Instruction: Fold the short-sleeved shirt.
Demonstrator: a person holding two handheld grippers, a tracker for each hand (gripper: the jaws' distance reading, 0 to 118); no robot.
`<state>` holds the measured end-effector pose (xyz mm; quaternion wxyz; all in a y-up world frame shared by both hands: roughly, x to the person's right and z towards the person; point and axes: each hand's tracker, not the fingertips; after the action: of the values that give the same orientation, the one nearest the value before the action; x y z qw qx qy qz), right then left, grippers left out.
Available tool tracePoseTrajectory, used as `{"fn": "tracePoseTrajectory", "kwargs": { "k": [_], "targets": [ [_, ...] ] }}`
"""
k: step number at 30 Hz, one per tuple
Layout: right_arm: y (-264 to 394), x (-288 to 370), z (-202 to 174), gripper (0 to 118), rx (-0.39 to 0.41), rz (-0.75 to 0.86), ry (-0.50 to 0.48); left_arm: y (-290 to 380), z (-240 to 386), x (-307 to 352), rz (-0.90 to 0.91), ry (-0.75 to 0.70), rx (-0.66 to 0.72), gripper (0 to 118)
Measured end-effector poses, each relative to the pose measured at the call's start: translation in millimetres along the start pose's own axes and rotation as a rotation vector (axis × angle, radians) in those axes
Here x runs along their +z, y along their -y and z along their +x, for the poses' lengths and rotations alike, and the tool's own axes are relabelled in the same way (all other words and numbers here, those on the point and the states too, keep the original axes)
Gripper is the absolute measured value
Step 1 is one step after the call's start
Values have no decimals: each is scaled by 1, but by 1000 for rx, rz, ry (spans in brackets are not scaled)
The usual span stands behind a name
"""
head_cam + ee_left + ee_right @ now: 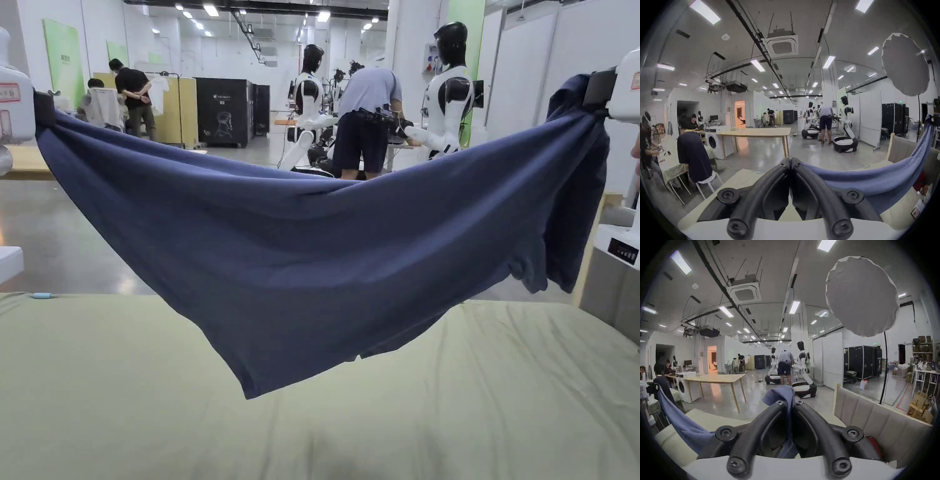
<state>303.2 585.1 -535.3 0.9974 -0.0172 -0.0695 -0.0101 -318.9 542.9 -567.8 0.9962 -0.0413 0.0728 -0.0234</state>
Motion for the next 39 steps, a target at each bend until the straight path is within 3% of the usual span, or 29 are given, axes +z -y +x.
{"fn": "tracePoseTrajectory", "kwargs": {
  "k": [6, 13, 18, 22, 25, 29, 34, 35, 36, 38, 39],
  "targets": [
    [87, -30, 4, 6, -34, -122, -1, 84, 14, -26, -94, -3, -21, 0],
    [192, -30, 16, 6, -92, -204, 33, 178, 20, -27, -211, 23, 64, 0],
    [223, 24, 39, 6, -69, -237, -6, 199, 13, 31, -231, 75, 68, 0],
    [257, 97, 63, 6, -44, -292, -55, 234, 2, 103, -310, 120, -11, 0],
    [297, 155, 73, 6, -5, -352, -99, 273, -6, 159, -384, 141, -30, 0],
    [366, 214, 74, 6, 111, -496, -131, 328, -8, 232, -527, 172, -24, 0],
    [452, 244, 90, 6, 47, -648, -67, 401, -25, 260, -710, 176, 24, 1],
    [458, 247, 93, 9, 32, -648, -66, 406, -25, 263, -708, 169, 22, 8],
    [458, 249, 96, 28, 25, -642, -66, 406, -25, 267, -700, 141, 16, 27],
    [442, 250, 91, 80, 64, -642, -12, 394, -28, 269, -638, 104, -22, 85],
    [425, 254, 85, 92, 78, -586, -11, 379, -23, 274, -584, 110, -49, 101]
  ]
}}
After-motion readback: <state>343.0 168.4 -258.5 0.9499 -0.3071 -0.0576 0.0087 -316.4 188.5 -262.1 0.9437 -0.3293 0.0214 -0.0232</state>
